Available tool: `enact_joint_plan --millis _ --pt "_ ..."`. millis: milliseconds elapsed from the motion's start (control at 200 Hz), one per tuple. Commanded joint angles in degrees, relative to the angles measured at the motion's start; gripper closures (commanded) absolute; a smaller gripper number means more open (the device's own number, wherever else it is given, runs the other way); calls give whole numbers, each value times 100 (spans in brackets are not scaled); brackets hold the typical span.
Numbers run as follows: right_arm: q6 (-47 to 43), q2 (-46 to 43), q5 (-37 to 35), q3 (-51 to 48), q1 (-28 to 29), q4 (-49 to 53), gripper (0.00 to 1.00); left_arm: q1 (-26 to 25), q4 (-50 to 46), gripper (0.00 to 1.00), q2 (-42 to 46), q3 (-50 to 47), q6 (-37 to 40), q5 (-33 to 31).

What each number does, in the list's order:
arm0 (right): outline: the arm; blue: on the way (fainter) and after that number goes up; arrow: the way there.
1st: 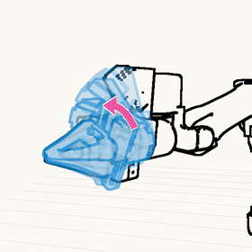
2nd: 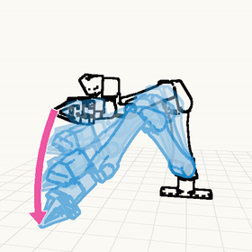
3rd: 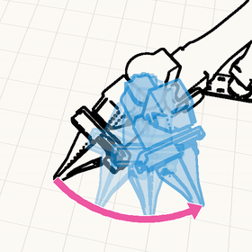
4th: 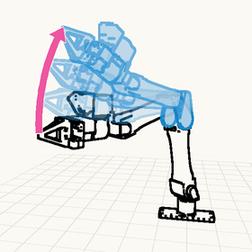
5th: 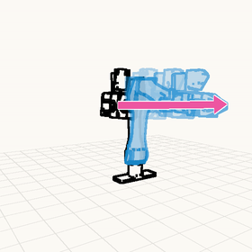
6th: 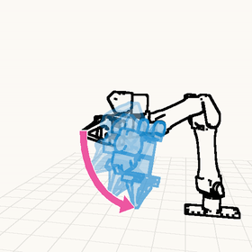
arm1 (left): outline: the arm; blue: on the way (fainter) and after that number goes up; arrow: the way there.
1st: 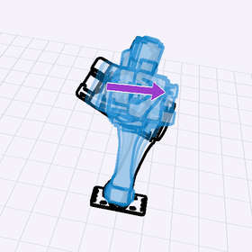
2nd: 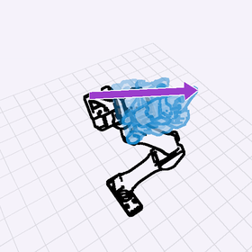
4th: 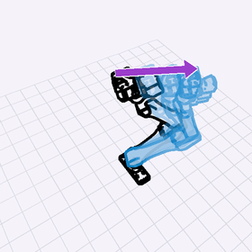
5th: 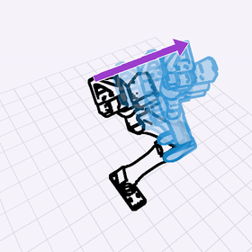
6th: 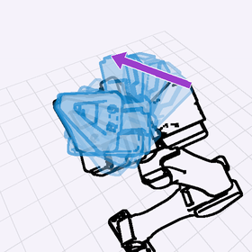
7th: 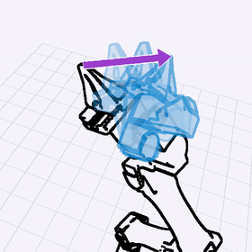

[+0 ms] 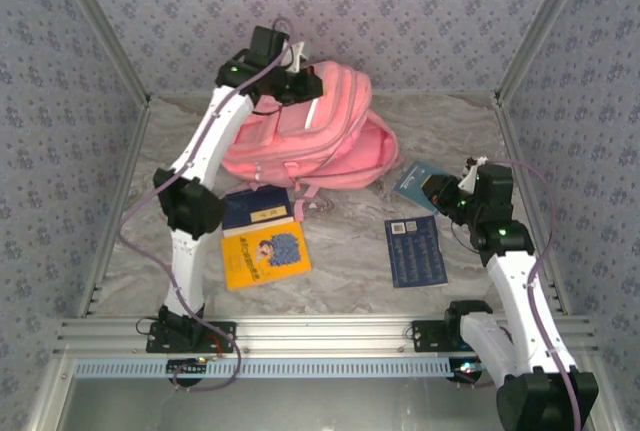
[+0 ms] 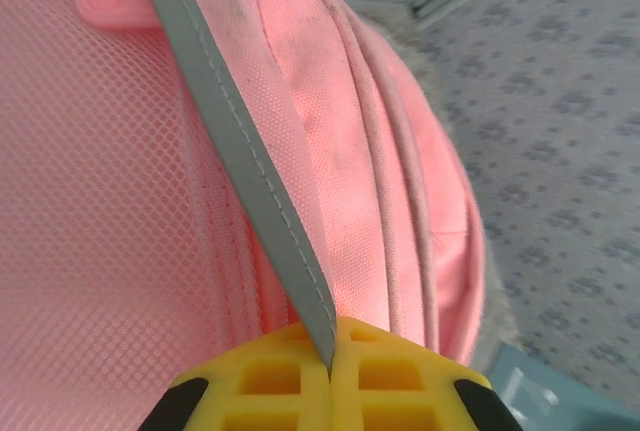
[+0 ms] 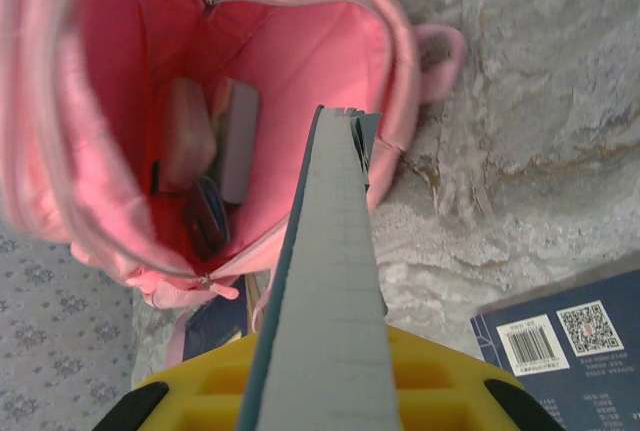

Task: Pack the student bag
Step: Open the student bag at the top-center of the table, then place the book in the student bag.

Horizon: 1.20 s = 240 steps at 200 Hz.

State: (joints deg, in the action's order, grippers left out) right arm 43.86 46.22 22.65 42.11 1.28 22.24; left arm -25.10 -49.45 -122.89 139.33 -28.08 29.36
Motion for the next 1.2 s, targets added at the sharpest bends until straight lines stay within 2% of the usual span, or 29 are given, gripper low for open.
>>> enact_joint_plan --millis 0,205,310,515,655,744,869,1019,1194 --pt "-90 -157 -26 313 58 -120 100 89 816 100 917 -239 -7 1008" --pt "329 200 1013 326 107 -1192 100 287 1146 100 1326 -915 -8 1968" --pt "543 476 1269 349 246 -1603 100 279 1343 100 1390 -1121 -16 2405" --pt "776 741 1063 386 635 -2167 100 278 1643 100 1491 -1309 -136 2895" --pt "1424 1453 1059 354 1035 -2995 100 278 1869 100 1510 -1360 -313 3066" --pt "1956 1934 975 320 1283 -3909 100 286 1985 100 1524 -1390 -401 3135" --pt "2235 2637 730 532 1593 -4407 100 287 2143 100 1568 -1451 -525 3216" --pt "2860 3531 628 689 1779 -5484 100 304 2332 100 1639 -1544 -682 3280" --pt "3293 4615 692 1162 2012 -6168 100 313 2423 100 1665 -1584 -761 3323"
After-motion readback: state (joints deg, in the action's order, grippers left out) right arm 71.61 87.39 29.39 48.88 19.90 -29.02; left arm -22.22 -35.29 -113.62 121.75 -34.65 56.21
